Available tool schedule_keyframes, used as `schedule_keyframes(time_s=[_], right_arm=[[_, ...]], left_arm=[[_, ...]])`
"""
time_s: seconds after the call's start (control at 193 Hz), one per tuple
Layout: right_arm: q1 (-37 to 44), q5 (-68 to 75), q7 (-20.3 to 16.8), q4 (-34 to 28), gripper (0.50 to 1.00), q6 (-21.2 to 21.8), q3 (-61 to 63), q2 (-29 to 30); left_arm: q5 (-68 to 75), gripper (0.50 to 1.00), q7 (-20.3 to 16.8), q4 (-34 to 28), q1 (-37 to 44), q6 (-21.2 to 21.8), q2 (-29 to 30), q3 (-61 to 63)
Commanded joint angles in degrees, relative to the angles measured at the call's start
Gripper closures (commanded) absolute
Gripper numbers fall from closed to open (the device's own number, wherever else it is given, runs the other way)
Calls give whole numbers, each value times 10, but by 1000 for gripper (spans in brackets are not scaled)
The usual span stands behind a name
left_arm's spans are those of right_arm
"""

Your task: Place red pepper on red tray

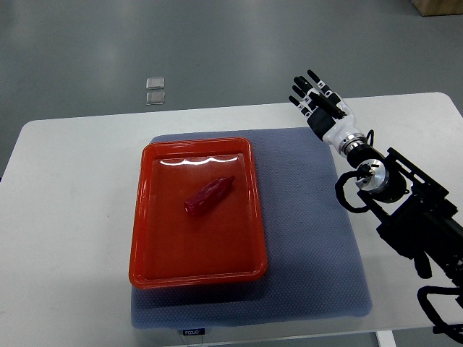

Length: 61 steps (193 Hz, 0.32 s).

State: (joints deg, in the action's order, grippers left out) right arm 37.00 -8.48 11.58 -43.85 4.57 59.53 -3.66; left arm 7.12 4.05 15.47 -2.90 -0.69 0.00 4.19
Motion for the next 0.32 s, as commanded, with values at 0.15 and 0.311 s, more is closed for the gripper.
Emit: schedule_keyframes(time_s=[0.15, 0.311], right_arm=[[-8, 46, 13, 0, 579, 2, 0, -21], [-8, 51, 14, 0, 579, 2, 1, -20]], left_arm=[[0, 500, 0, 1, 0, 0, 0, 0], [0, 500, 0, 2, 0, 0, 0, 0]])
